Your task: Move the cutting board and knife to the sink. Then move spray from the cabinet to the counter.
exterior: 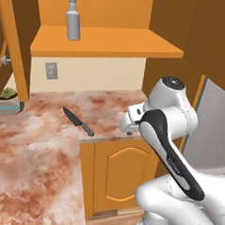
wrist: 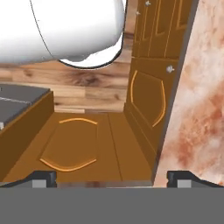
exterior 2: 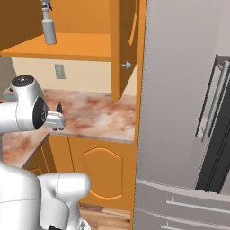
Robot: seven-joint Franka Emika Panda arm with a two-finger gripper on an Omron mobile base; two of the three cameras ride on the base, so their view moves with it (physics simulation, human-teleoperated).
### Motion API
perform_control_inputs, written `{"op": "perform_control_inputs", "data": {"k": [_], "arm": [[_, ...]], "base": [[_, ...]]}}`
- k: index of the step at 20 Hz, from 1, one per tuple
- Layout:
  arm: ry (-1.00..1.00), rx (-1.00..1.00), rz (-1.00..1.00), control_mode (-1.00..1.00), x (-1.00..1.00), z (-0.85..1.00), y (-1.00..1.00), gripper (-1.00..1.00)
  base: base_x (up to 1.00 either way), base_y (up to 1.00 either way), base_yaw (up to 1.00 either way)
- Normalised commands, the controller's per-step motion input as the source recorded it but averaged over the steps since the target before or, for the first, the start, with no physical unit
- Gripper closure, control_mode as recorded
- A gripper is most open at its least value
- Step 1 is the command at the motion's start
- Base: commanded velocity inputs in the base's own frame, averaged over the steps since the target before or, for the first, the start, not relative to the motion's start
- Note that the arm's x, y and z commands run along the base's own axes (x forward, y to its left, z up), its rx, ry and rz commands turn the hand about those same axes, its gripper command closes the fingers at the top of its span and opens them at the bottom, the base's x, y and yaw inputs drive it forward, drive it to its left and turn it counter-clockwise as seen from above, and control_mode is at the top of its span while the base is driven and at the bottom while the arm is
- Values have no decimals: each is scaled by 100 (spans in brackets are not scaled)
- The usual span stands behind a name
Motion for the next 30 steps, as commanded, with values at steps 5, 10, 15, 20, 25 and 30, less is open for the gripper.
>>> {"op": "perform_control_inputs", "data": {"k": [5, 10, 15, 20, 25, 30], "arm": [[3, 0, 7, -100, 100, -53, 60, -100], [9, -2, 3, -100, 100, -38, 74, -100], [11, -5, 0, -100, 100, -33, 23, -100], [15, -14, 0, -100, 99, -55, 5, -100], [5, -6, 0, -100, 84, -55, 23, -100], [0, 0, 0, -100, 50, -33, 25, -100]], "base": [[0, 0, 0], [0, 0, 0], [0, 0, 0], [0, 0, 0], [0, 0, 0], [0, 0, 0]]}}
